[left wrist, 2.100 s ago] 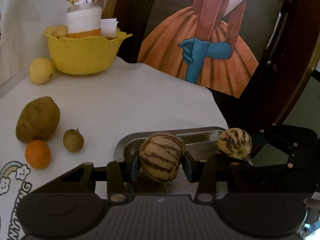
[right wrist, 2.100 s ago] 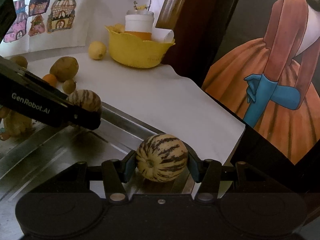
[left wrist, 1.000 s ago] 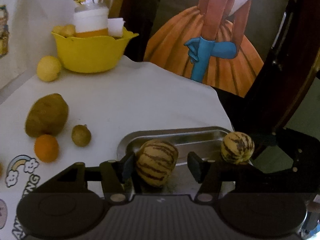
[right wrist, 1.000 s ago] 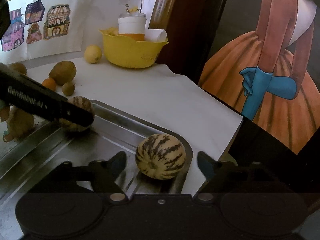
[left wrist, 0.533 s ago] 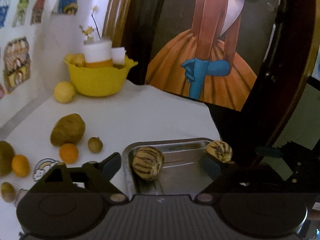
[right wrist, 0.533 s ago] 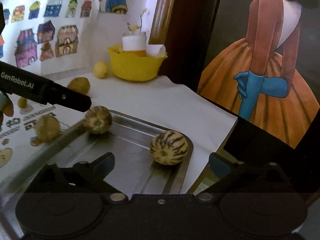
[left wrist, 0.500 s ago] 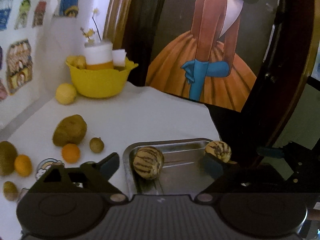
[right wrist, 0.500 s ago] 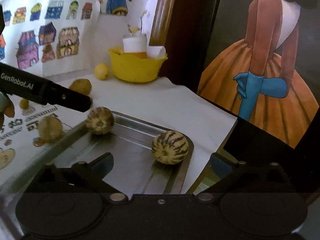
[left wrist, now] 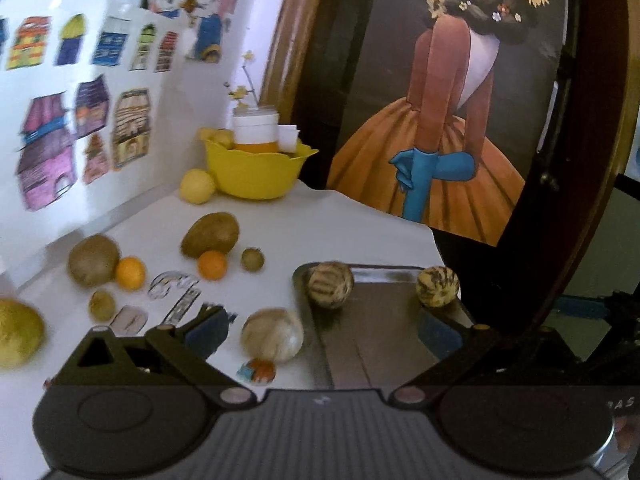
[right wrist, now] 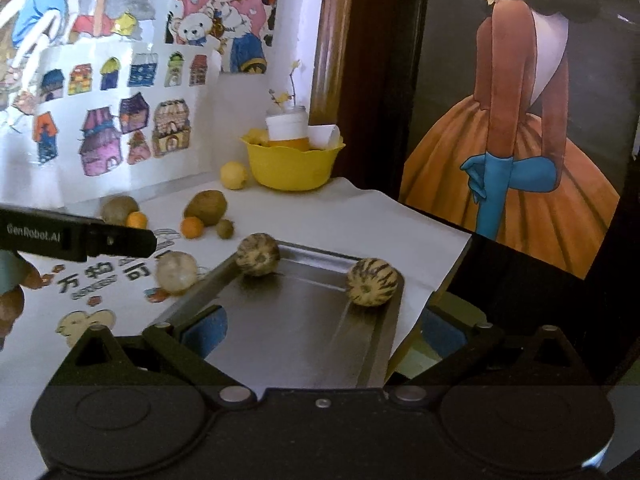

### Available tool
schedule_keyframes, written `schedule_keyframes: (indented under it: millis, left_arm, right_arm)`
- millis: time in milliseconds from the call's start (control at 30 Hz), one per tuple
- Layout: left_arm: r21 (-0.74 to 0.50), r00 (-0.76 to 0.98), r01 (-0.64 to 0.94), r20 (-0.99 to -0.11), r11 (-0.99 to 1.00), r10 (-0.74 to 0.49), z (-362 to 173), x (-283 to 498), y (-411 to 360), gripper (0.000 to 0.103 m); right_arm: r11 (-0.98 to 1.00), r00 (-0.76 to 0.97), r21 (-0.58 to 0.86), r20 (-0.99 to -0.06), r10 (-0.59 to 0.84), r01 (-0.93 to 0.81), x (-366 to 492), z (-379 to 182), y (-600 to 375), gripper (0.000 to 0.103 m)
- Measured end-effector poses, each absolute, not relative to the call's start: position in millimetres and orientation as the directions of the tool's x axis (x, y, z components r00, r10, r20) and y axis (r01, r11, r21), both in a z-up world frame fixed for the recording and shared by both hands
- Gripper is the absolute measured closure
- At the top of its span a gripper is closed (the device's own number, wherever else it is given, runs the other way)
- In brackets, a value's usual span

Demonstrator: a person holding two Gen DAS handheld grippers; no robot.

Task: Organize fruits
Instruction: 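Open the left tool to drop the melon in the tray, then withdraw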

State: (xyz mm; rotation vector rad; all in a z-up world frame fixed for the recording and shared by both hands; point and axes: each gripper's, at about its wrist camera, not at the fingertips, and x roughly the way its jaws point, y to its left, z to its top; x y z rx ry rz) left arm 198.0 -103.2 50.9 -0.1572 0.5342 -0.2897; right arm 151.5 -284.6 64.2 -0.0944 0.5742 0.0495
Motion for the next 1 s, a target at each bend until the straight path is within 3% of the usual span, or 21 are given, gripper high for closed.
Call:
schedule_keyframes:
  millis: [300, 1000]
  left_arm:
    - [-0.185, 0.832, 0.203, -0.486, 0.962, -0.269, 37, 146, -73, 0.000]
    - [-0.136, 0.830, 0.082, -0.539, 0.987, -0.143, 8, 71, 5, 0.000]
  right_arm:
    - [0.989, 0.838, -0.106, -0.545, 0.027, -0.100, 106, 63, -249, 0.001]
    - [0.987, 0.737, 0.064, -0.658, 0.155, -0.150, 72, 22, -168, 0.001]
